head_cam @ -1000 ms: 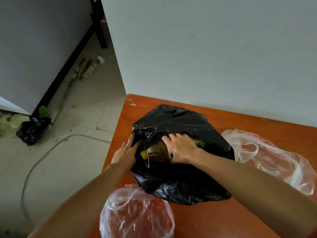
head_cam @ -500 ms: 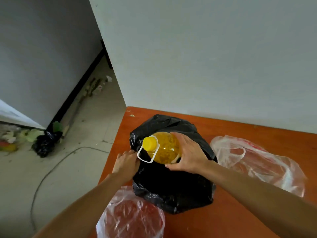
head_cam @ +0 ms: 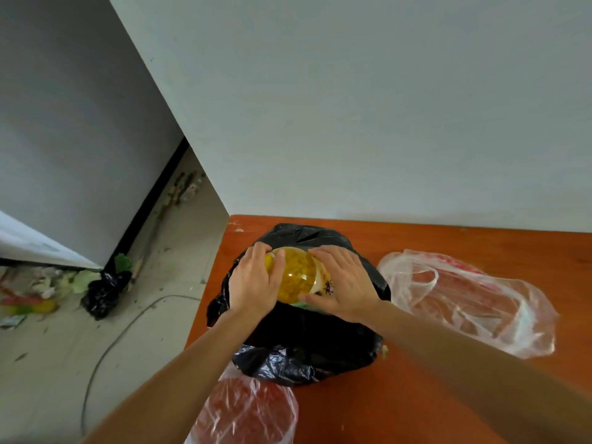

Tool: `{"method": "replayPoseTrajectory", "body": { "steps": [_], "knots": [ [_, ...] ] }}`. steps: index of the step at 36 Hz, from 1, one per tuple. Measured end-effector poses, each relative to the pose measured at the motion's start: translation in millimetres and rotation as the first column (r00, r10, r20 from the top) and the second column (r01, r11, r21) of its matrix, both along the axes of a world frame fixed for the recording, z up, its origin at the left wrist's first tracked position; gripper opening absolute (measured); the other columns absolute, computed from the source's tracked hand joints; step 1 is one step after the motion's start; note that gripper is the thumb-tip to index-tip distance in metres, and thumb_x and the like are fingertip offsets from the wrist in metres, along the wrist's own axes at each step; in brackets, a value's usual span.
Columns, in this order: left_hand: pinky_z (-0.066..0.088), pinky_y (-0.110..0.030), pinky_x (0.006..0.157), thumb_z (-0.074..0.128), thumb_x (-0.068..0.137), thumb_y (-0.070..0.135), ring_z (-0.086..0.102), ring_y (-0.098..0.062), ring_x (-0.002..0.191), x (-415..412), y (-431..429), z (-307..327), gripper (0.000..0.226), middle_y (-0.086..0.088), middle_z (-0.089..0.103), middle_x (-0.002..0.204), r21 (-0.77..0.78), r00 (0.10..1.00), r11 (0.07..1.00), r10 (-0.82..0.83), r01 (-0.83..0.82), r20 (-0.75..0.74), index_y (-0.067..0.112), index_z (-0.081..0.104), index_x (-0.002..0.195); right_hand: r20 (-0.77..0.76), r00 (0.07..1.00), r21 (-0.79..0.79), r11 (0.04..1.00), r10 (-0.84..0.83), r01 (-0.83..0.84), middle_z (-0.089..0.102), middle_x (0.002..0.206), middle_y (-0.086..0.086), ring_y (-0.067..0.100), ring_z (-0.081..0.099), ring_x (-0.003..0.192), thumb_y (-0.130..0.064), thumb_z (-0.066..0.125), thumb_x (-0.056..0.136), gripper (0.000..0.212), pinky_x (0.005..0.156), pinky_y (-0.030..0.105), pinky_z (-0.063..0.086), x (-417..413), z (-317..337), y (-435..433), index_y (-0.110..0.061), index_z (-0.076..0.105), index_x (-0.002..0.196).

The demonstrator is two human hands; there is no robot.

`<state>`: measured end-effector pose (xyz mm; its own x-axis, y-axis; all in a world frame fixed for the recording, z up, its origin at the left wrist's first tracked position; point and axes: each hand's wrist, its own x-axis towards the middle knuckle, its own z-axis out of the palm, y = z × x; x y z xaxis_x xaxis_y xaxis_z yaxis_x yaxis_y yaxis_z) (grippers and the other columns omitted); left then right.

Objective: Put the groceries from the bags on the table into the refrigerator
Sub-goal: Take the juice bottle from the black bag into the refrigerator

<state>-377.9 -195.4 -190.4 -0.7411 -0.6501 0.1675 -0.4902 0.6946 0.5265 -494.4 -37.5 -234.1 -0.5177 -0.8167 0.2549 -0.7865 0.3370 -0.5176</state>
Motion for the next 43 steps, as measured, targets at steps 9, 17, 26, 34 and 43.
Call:
{"method": "replayPoseTrajectory", "body": {
  "steps": [9, 17, 26, 34, 43],
  "knots": [
    [0.041, -0.034, 0.053, 0.036, 0.104, 0.028, 0.052, -0.012, 0.061, 26.0, -15.8, -36.9, 0.029, 0.008, 0.053, 0.067, 0.084, 0.996, 0.996, 0.029, -0.022, -0.084, 0.021, 0.049, 0.079, 0.309, 0.909, 0.458, 0.882, -0.279, 0.115, 0.057, 0.136, 0.004, 0.027, 0.052, 0.125, -0.047, 0.025, 0.104, 0.048, 0.102, 0.040, 0.041, -57.9, -49.1, 48.8, -0.026, 0.054, 0.136],
    [0.031, -0.028, 0.046, 0.040, 0.103, 0.024, 0.048, -0.015, 0.052, 29.7, -18.4, -41.7, 0.032, 0.002, 0.050, 0.058, 0.140, 0.989, 0.986, 0.105, -0.089, -0.105, 0.013, 0.050, 0.075, 0.608, 0.623, 0.369, 0.870, -0.492, 0.327, 0.073, 0.094, 0.012, 0.032, 0.066, 0.093, -0.047, 0.045, 0.100, 0.042, 0.085, 0.043, 0.052, -63.3, -65.9, 42.7, -0.016, 0.073, 0.098],
    [0.036, -0.032, 0.045, 0.038, 0.103, 0.029, 0.050, -0.017, 0.051, 25.4, -30.1, -44.6, 0.034, 0.000, 0.051, 0.056, 0.159, 0.992, 0.985, 0.081, -0.065, -0.094, 0.014, 0.052, 0.076, 0.767, 0.302, 0.394, 0.787, -0.566, 0.475, 0.075, 0.094, 0.006, 0.023, 0.069, 0.087, -0.039, 0.070, 0.089, 0.026, 0.088, 0.039, 0.057, -78.0, -81.9, 44.1, -0.015, 0.076, 0.099],
    [0.036, -0.030, 0.045, 0.037, 0.103, 0.031, 0.048, -0.013, 0.050, 27.8, -39.1, -48.4, 0.034, 0.003, 0.049, 0.056, 0.178, 0.996, 0.984, 0.047, -0.034, -0.071, 0.018, 0.049, 0.074, 0.213, 0.838, 0.674, 0.697, -0.502, 0.246, 0.069, 0.108, 0.010, 0.034, 0.064, 0.102, -0.015, 0.041, 0.094, 0.027, 0.076, 0.037, 0.046, -34.9, -91.1, 60.3, -0.016, 0.065, 0.105],
    [0.027, -0.020, 0.046, 0.039, 0.103, 0.027, 0.046, -0.010, 0.052, 23.5, -40.6, -42.0, 0.037, 0.004, 0.048, 0.057, 0.215, 0.996, 0.975, 0.064, -0.051, -0.055, 0.027, 0.039, 0.066, 0.080, 0.828, 0.277, 0.811, -0.554, 0.516, 0.065, 0.109, 0.009, 0.031, 0.060, 0.103, -0.014, 0.050, 0.096, 0.024, 0.077, 0.037, 0.045, -66.2, -51.0, 47.1, -0.012, 0.068, 0.112]
  ]
}}
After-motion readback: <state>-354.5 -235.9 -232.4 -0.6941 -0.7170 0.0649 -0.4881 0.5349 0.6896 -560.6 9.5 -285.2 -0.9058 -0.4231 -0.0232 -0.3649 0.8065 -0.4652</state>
